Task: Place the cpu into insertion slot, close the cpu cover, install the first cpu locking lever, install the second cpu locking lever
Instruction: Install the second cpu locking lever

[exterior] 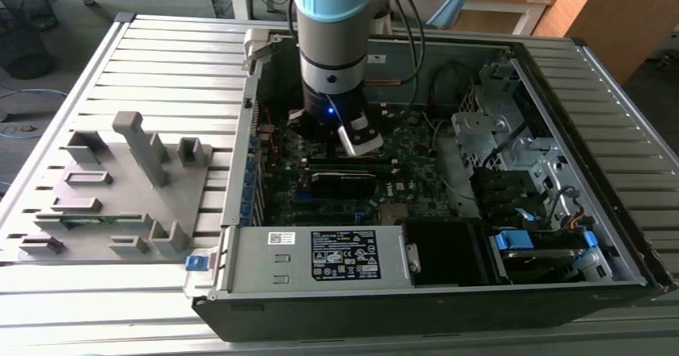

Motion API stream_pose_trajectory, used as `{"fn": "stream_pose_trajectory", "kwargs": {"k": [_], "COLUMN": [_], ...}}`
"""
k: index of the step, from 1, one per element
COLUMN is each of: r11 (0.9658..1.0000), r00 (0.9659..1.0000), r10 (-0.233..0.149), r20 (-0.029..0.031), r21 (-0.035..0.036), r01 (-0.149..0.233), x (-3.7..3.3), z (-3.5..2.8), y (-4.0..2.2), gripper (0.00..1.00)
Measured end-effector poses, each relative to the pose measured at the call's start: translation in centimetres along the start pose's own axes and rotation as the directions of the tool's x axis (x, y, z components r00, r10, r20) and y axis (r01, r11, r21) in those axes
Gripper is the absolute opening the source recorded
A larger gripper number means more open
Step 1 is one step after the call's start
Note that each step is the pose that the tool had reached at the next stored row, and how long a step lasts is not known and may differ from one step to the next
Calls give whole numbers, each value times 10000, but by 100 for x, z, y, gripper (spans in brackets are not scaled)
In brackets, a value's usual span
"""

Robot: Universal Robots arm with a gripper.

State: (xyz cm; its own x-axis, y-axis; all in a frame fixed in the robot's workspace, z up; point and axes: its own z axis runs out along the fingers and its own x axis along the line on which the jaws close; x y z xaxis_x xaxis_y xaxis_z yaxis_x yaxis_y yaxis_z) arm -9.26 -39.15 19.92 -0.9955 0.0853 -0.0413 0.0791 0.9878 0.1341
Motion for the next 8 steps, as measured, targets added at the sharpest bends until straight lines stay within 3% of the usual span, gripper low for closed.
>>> {"fn": "stream_pose_trajectory", "kwargs": {"k": [8], "r11": [9995], "r00": [10000], "r10": [-13], "r20": [14], "r21": [-307], "r01": [13], "x": [11], "z": [6], "y": [-8], "gripper": [11]}}
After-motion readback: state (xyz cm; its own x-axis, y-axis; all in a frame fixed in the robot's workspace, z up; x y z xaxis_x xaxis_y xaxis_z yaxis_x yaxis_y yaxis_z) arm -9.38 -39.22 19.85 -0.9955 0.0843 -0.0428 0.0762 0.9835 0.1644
